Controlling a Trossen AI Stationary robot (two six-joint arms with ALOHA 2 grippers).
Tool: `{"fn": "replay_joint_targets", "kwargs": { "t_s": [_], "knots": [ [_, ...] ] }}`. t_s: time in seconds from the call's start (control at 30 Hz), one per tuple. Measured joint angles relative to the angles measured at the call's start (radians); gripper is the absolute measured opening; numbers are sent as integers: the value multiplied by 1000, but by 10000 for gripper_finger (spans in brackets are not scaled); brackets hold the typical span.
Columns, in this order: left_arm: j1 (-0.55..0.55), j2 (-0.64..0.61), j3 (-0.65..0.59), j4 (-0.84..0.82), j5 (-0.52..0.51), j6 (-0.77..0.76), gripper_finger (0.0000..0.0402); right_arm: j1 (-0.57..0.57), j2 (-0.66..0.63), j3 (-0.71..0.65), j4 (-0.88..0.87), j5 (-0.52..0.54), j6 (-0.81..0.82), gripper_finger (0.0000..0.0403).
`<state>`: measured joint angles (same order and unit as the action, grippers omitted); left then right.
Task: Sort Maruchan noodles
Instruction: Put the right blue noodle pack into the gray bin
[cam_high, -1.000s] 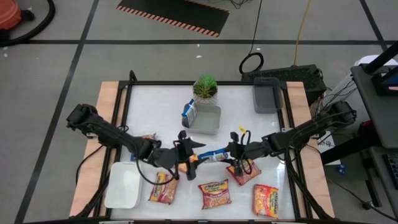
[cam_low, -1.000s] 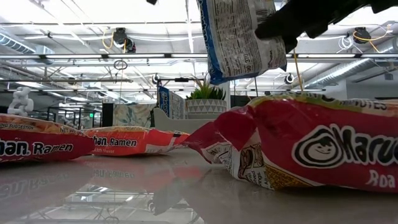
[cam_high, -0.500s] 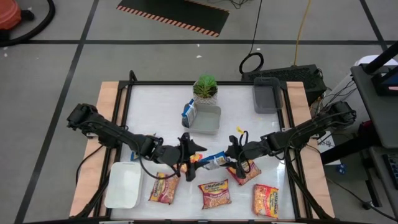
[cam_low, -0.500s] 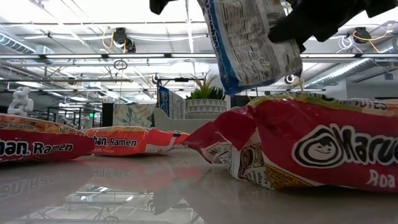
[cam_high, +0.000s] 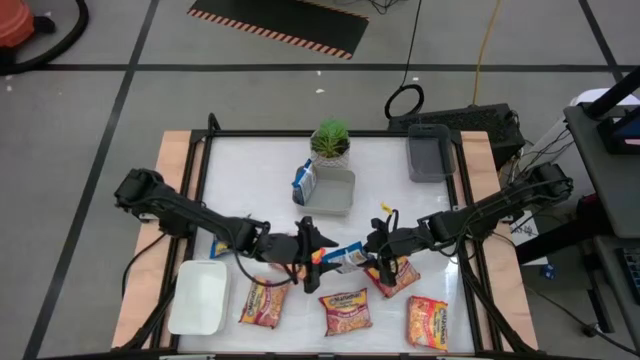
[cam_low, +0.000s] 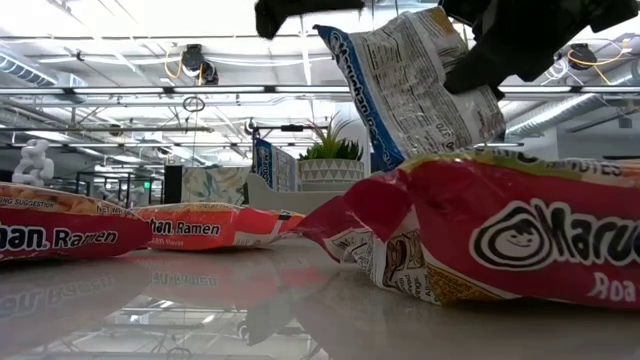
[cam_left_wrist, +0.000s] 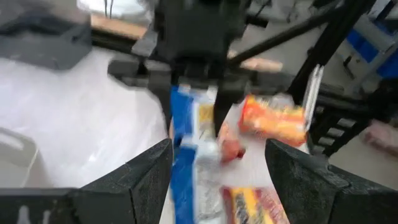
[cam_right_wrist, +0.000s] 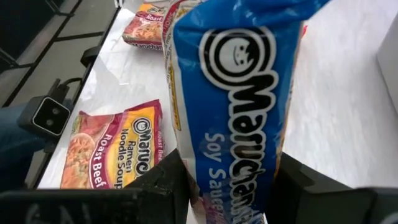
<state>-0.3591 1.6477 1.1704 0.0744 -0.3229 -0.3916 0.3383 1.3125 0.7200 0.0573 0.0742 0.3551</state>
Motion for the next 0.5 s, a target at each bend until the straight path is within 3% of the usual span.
{"fn": "replay_joint_targets", "kwargs": {
  "t_s": [0.5],
  "knots": [
    [40,48,0,14,8,-13,260,-17,0,0,5,1,-44,133]
  ]
}}
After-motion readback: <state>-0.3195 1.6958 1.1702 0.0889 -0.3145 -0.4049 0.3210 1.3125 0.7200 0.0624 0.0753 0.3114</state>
